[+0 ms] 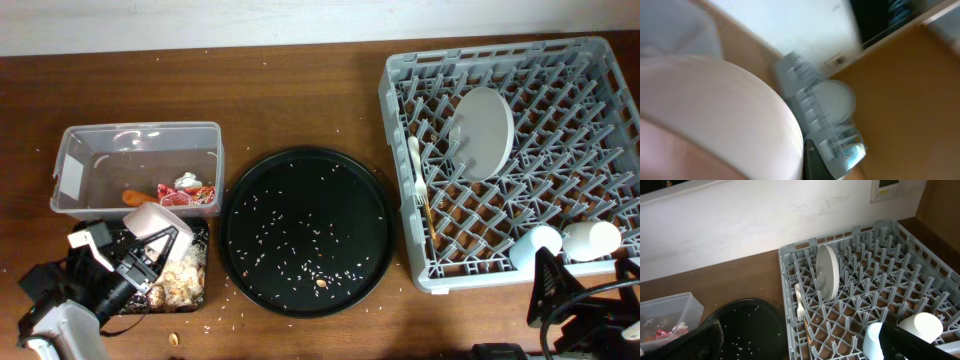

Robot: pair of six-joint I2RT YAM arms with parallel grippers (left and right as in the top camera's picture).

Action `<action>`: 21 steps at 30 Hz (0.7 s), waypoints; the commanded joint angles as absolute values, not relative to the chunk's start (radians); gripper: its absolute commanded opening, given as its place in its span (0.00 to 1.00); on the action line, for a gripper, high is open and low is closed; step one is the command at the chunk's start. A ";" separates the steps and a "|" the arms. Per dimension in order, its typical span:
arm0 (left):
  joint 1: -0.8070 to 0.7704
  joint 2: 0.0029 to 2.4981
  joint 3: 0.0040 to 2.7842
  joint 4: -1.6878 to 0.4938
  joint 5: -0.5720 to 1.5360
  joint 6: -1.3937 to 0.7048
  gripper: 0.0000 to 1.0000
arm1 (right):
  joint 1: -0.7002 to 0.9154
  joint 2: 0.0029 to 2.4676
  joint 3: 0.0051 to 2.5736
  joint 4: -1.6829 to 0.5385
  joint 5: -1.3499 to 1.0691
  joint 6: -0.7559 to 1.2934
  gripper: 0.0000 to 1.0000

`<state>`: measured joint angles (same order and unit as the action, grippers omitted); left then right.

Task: Sort waste into correct bins and load items into the dishwasher rack
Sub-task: 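Tip the bowl over the small black tray to empty the food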

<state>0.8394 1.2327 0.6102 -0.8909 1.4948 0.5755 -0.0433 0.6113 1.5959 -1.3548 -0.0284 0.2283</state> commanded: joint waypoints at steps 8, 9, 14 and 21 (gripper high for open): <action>0.847 1.231 0.609 -0.942 1.436 0.552 0.00 | -0.046 0.613 1.597 -1.351 -0.030 0.224 0.99; 0.847 1.231 0.609 -0.957 1.416 0.509 0.00 | -0.046 0.613 1.597 -1.351 -0.030 0.225 0.99; 0.844 1.229 0.609 -1.068 1.424 0.510 0.00 | -0.046 0.613 1.597 -1.351 -0.030 0.225 0.99; 0.801 1.161 0.622 -0.980 1.359 0.549 0.00 | -0.046 0.613 1.597 -1.351 -0.030 0.225 0.99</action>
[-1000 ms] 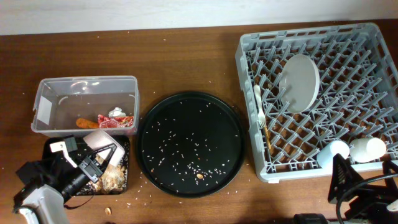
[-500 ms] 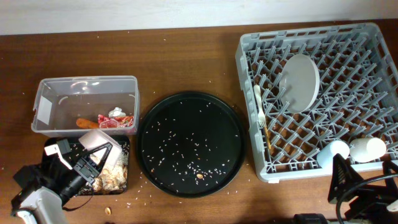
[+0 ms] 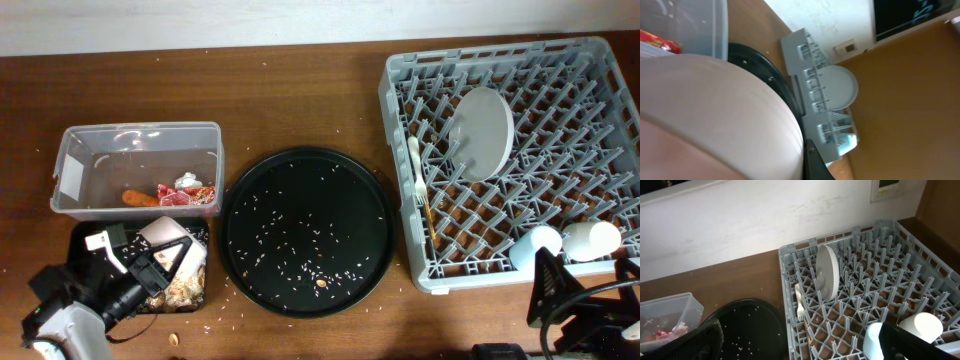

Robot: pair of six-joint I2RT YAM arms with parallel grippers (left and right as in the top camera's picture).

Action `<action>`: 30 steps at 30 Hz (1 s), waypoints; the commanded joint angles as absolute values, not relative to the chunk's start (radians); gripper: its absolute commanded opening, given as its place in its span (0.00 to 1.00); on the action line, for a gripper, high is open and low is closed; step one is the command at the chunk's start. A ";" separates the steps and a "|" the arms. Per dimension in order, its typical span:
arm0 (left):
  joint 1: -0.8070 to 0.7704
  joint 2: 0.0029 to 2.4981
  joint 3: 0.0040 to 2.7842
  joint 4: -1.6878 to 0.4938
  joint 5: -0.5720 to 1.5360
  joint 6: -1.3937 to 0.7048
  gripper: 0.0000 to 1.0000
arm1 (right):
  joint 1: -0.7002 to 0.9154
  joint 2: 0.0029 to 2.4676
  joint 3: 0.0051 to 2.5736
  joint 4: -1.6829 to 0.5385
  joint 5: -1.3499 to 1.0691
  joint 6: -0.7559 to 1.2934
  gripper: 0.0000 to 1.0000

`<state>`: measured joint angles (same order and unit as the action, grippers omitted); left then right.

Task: Sort waste into correct bins and load items into the dishwasher rack
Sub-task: 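Tip the bowl over the small black tray to empty the food, then carry the empty bowl with the left gripper over to the dish rack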

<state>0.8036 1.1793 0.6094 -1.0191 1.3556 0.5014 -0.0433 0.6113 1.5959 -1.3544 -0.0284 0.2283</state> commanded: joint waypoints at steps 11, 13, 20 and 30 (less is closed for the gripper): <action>0.545 1.021 0.682 -0.800 1.489 0.142 0.00 | -0.046 0.613 1.597 -1.351 -0.030 0.225 0.99; 0.440 0.970 0.760 -0.793 1.306 0.100 0.00 | -0.046 0.613 1.597 -1.351 -0.030 0.225 0.99; 0.250 0.960 0.802 -0.435 1.241 -0.232 0.00 | -0.046 0.613 1.597 -1.351 -0.030 0.225 0.99; -0.396 1.532 0.806 0.754 0.879 -0.766 0.00 | -0.046 0.613 1.597 -1.351 -0.030 0.225 0.99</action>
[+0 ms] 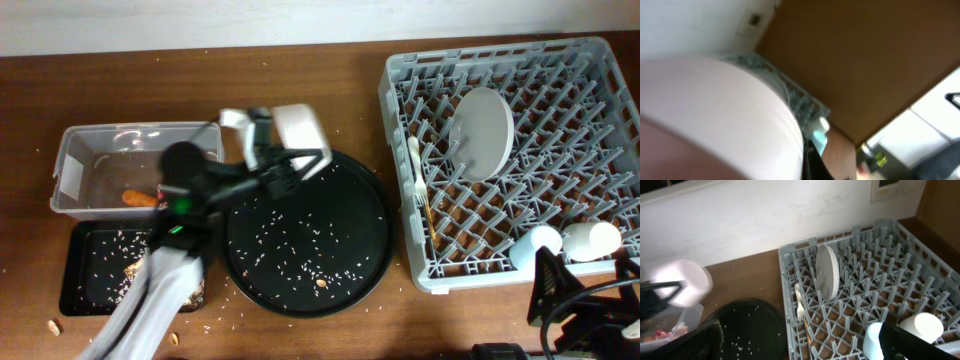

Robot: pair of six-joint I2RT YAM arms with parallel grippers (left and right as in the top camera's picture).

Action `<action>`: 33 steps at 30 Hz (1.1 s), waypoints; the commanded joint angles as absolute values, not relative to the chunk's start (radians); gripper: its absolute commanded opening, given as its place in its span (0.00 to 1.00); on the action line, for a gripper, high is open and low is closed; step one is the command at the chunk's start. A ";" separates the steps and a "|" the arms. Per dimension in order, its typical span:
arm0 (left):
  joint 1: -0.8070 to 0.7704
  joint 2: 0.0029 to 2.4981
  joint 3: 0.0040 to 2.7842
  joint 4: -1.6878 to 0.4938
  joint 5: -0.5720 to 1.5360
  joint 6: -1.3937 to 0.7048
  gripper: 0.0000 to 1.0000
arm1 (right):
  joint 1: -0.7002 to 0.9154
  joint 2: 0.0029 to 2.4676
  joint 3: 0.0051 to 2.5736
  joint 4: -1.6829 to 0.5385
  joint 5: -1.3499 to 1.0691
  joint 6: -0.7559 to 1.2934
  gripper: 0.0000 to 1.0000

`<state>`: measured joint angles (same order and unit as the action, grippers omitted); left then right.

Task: Sort waste into correct bins and load items into the dishwasher rack
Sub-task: 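Carry the empty bowl with the left gripper over to the dish rack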

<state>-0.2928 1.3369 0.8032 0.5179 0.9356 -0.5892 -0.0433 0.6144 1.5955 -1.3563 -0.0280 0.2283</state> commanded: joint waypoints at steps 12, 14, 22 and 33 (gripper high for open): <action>-0.726 2.141 1.245 1.088 0.736 -0.953 0.00 | -0.046 0.613 1.597 -1.351 -0.030 0.225 0.99; -0.760 2.180 1.262 1.045 0.683 -0.954 0.00 | -0.046 0.613 1.597 -1.351 -0.030 0.225 0.99; -0.804 2.271 1.304 1.031 0.687 -0.946 0.00 | -0.046 0.613 1.597 -1.351 -0.030 0.225 0.99; -0.552 2.274 1.304 1.031 0.994 -1.077 0.99 | -0.046 0.613 1.597 -1.351 -0.030 0.225 0.99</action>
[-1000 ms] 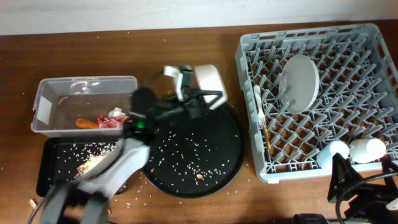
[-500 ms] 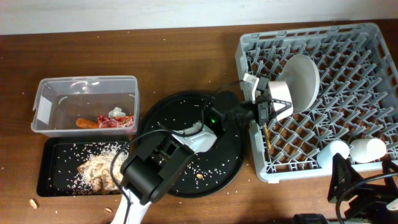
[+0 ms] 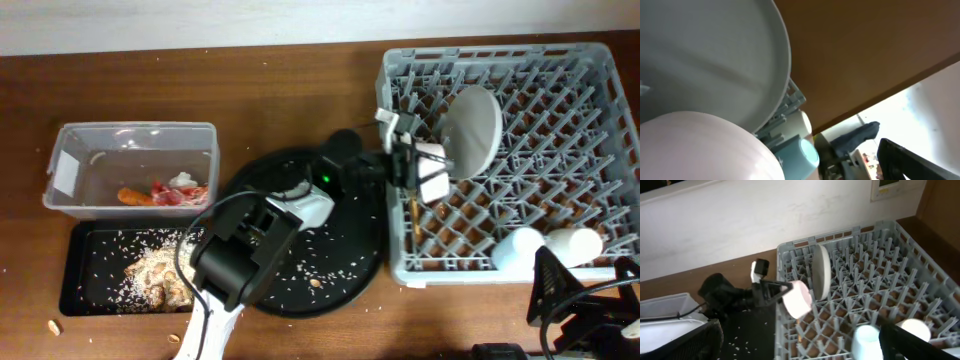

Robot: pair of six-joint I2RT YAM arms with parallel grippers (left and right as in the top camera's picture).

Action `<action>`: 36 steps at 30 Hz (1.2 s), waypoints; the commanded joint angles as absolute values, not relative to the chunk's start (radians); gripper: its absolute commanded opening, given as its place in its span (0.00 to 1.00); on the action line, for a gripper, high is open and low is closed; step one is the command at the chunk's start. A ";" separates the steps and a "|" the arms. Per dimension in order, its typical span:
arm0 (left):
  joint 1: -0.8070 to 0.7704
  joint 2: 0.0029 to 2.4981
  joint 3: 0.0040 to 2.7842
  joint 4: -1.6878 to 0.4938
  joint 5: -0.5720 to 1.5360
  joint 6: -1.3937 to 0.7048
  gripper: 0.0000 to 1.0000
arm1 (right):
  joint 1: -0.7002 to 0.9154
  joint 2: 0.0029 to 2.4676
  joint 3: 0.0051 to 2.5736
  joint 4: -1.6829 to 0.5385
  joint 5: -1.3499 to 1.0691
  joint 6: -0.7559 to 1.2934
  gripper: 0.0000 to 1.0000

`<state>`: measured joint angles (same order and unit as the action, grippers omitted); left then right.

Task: Sort waste into correct bins and load items into the dishwasher rack
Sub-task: 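Carry the empty bowl with the left gripper over to the dish rack, then set the bowl on its side in the rack beside the plate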

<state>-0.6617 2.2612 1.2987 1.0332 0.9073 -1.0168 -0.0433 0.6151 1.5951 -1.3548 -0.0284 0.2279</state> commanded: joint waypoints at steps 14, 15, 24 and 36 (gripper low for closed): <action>-0.448 2.111 1.304 0.761 0.995 -1.080 0.99 | -0.046 0.613 1.597 -1.351 -0.030 0.225 0.99; -0.432 2.083 1.304 0.708 0.995 -1.059 0.99 | -0.046 0.613 1.597 -1.351 -0.030 0.224 0.99; -0.406 1.981 1.304 -0.274 0.686 -0.531 0.98 | -0.046 0.613 1.597 -1.351 -0.030 0.225 0.99; -0.641 1.981 1.304 -0.406 0.495 -0.361 0.00 | -0.046 0.613 1.597 -1.351 -0.030 0.225 0.99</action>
<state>-0.5297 1.9987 1.3022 -0.3866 0.5480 -0.4271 -0.0433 0.6155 1.5951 -1.3548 -0.0284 0.2283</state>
